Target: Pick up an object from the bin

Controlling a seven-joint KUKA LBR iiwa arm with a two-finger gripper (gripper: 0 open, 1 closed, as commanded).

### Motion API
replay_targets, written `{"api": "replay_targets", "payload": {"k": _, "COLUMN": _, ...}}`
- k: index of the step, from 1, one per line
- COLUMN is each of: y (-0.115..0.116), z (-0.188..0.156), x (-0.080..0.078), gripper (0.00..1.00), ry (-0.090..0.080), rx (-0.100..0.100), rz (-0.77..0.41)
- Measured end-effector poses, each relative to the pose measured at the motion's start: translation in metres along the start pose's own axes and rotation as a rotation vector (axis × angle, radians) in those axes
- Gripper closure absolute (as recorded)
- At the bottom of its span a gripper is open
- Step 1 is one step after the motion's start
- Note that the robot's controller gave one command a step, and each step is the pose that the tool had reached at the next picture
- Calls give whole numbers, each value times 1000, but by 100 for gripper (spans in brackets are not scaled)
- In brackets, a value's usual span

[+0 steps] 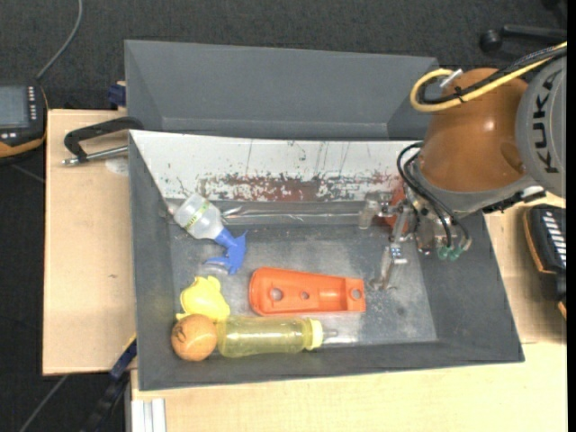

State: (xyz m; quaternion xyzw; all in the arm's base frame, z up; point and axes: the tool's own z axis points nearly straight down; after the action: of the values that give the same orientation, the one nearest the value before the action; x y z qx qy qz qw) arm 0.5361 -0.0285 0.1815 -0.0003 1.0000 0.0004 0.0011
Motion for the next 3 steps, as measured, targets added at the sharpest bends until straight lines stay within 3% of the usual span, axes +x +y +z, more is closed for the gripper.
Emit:
{"api": "replay_targets", "payload": {"k": 1, "y": 0, "z": 54, "x": 21, "gripper": 0, "ry": -2, "rx": 0, "rz": -9}}
{"api": "replay_targets", "payload": {"k": 2, "y": 51, "z": 86, "x": 11, "gripper": 0, "ry": -2, "rx": -1, "rz": -23}}
{"api": "replay_targets", "payload": {"k": 3, "y": 76, "z": 98, "x": 13, "gripper": 0, "ry": -8, "rx": -4, "rz": -95}}
